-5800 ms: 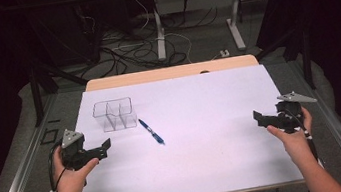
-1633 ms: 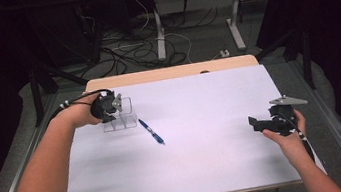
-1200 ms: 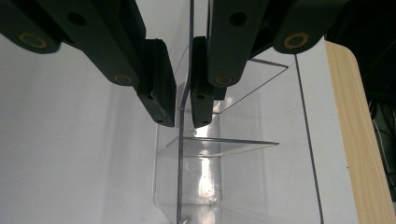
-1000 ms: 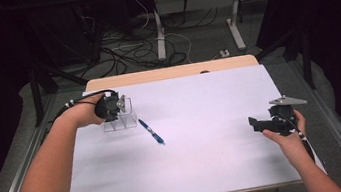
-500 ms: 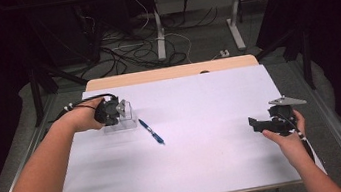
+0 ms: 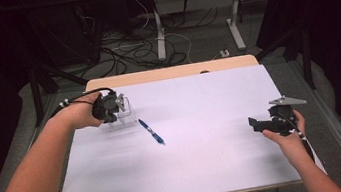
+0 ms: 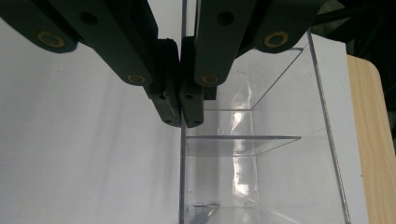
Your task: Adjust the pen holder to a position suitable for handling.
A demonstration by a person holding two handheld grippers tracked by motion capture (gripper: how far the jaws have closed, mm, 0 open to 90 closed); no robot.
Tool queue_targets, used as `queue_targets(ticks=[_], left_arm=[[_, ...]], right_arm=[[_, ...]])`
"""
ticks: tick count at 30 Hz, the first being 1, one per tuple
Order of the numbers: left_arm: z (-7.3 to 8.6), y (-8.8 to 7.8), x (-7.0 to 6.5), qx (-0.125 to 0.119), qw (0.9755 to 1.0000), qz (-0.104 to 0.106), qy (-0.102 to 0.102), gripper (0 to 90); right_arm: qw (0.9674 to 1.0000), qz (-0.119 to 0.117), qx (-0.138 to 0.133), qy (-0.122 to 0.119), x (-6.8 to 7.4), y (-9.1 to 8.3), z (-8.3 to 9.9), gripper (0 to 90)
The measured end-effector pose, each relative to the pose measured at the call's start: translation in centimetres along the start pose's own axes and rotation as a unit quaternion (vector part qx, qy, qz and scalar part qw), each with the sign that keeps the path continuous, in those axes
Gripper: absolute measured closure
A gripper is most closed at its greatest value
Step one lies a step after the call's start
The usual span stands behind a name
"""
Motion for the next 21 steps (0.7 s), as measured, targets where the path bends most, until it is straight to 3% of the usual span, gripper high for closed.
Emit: queue_targets(ticks=[11, 21], left_arm=[[-5.2, -1.5, -0.7, -0.019, 0.9996, 0.003, 0.019, 88.8], [-9.4, -1.2, -1.1, -0.02, 0.9991, 0.015, 0.034, 88.8]], right_arm=[[1.0, 0.0, -0.001, 0.004, -0.1, 0.0, 0.0, 5.2], [1.0, 0.0, 0.001, 0.003, 0.0, 0.0, 0.0, 5.2]])
Point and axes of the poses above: each handheld gripper's, and its own axes: y roughly forward along the jaws, z roughly out of its underside, x roughly to its left, the point moved 4 cm from there along y, roughly forward along the jaws, and after that the axes turned 9 degrees about z, right-handed, at the moved point
